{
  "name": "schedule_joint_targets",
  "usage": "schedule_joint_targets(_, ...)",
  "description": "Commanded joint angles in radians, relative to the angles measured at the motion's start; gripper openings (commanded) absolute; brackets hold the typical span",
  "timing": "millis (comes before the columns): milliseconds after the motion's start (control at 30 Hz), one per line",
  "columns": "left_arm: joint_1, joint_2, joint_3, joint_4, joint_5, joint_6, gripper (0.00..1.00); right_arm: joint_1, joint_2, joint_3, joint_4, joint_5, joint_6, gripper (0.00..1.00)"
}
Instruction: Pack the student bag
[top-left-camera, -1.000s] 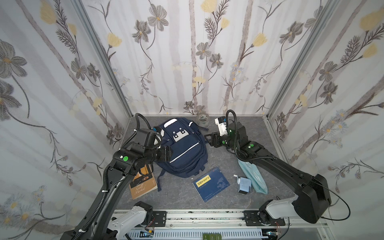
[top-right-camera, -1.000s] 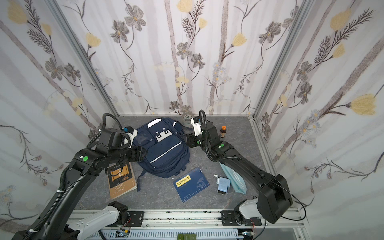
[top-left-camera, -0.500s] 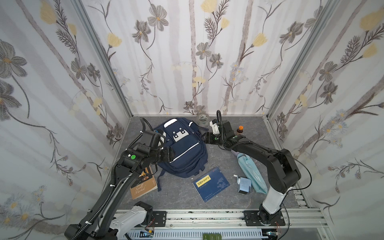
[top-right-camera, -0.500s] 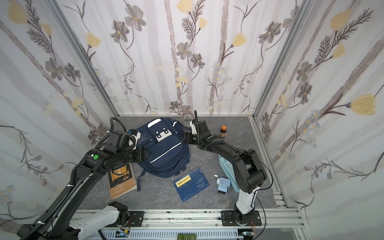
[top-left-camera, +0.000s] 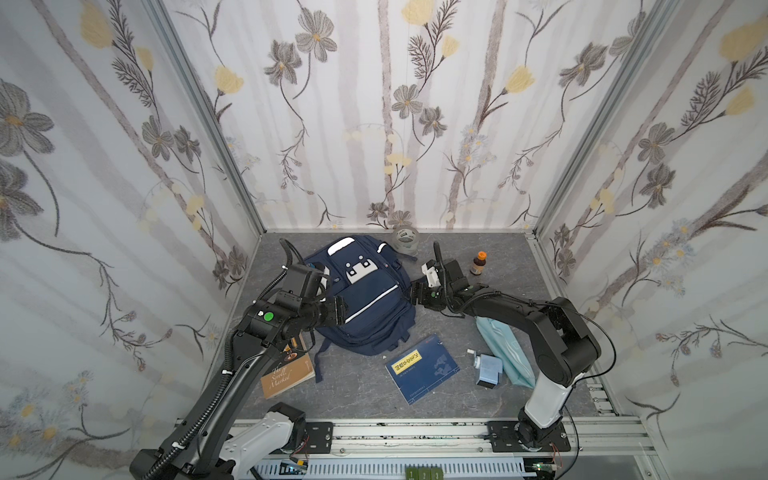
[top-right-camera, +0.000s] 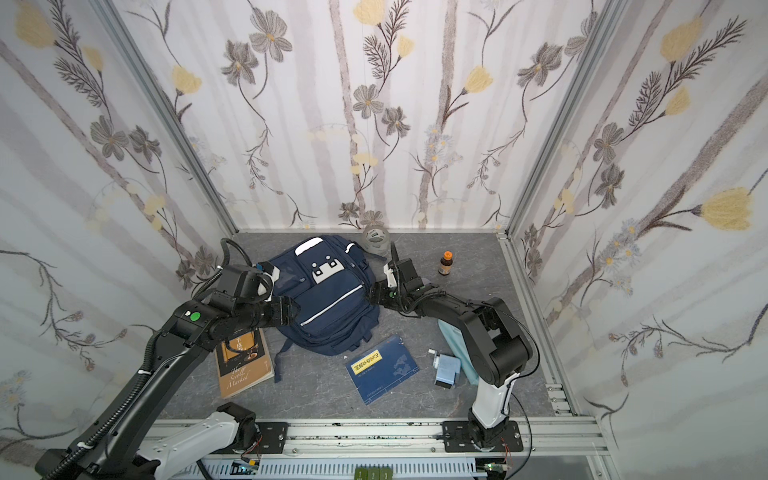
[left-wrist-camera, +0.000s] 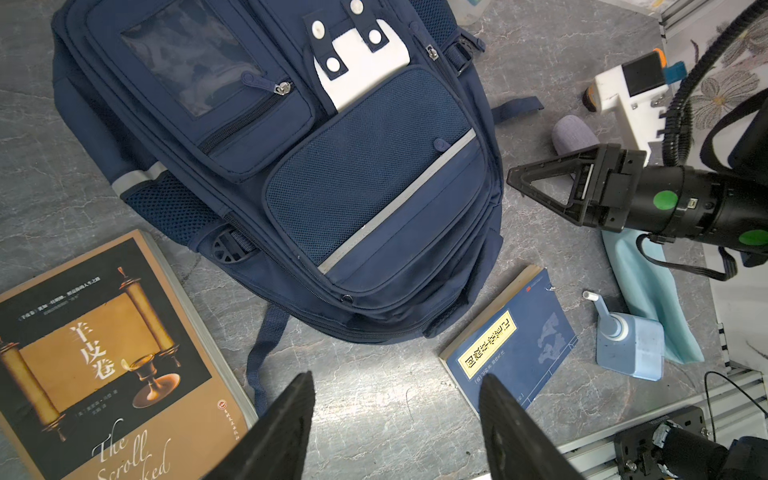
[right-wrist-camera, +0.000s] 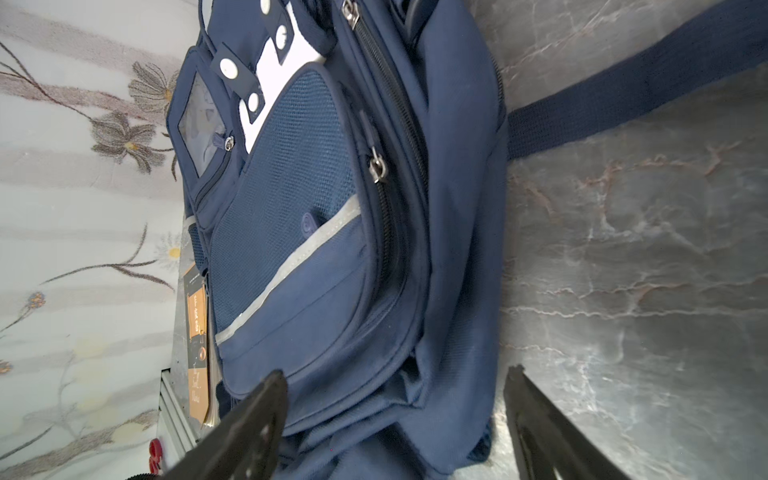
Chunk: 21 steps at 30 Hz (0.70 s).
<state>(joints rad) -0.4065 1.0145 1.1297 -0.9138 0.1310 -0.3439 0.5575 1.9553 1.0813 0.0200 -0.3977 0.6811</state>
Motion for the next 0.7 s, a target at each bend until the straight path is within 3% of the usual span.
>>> schedule_joint_targets(0, 0.000, -0.010, -0.010, 0.028, -0.015, -0.018, 0.66, 0.005, -0.002, -0.028, 0.086, -0.041, 0.057, 0.81)
schedule_joint_targets(533, 0.000, 0.010, 0.023, 0.007, -0.029, 0.018, 0.66, 0.025, 0.035, -0.108, 0.235, -0.060, 0.176, 0.77)
schedule_joint_targets(600, 0.000, 0.013, 0.027, 0.006, -0.035, 0.027, 0.66, 0.025, 0.027, -0.112, 0.246, -0.050, 0.176, 0.71)
schedule_joint_targets(667, -0.001, 0.020, 0.036, 0.007, -0.037, 0.042, 0.66, 0.024, 0.030, -0.105, 0.255, -0.064, 0.175, 0.59)
